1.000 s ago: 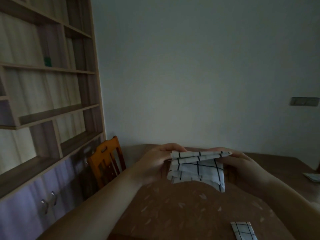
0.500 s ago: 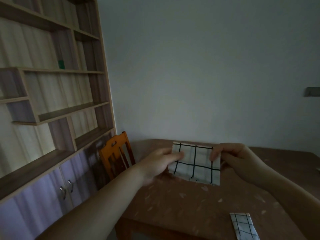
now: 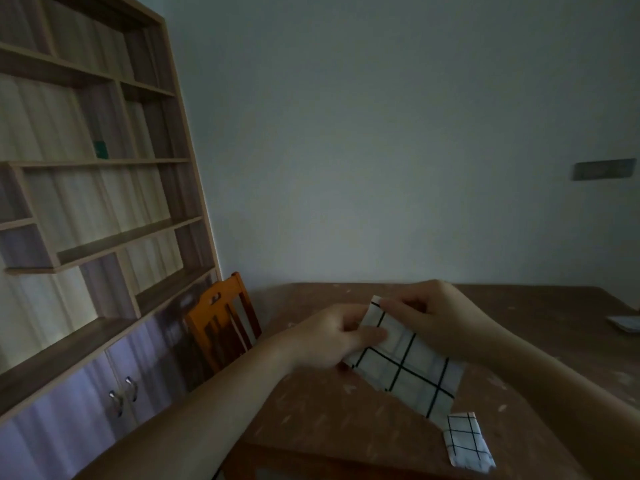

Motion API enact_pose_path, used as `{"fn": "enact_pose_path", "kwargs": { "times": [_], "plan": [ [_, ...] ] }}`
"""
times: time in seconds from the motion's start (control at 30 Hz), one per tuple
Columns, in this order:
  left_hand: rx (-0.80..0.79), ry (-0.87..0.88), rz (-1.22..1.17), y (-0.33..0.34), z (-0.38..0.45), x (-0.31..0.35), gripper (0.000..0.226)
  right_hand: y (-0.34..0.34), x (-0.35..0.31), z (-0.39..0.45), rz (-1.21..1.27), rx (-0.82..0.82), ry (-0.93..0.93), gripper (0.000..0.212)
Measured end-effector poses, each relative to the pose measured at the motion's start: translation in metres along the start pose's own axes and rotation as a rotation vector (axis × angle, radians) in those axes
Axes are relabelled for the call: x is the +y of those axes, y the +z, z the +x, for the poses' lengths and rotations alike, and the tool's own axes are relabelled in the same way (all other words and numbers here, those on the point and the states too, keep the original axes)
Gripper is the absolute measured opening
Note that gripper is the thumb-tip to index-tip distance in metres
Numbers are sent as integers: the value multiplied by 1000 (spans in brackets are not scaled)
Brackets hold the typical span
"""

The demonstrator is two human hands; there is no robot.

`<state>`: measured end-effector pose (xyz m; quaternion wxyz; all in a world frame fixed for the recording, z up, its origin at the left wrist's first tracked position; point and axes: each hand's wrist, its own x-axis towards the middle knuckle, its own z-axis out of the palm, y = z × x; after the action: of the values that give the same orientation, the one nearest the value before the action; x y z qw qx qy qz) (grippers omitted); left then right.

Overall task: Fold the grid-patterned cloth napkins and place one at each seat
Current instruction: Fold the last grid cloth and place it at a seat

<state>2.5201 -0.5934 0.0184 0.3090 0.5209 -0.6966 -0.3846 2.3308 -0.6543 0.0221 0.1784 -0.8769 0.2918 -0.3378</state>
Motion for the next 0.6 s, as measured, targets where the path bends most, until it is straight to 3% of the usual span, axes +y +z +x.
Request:
{"fn": "enact_pose_path", "kwargs": {
  "times": [0.17,0.4,0.53,0.6],
  "plan": [
    [-15,55,141,5,3,6,30,-10,7,-5,-15,20,49,27],
    [-59,67,165,8,7,12,35,-16,5,-5,-37,59,-24,18],
    [143,95,82,19,14,14,47,-19,7,-4,-56,97,-25,23],
    [248,179,92,28,18,14,42,-20,10,-5,-38,129,15,31]
  ]
}}
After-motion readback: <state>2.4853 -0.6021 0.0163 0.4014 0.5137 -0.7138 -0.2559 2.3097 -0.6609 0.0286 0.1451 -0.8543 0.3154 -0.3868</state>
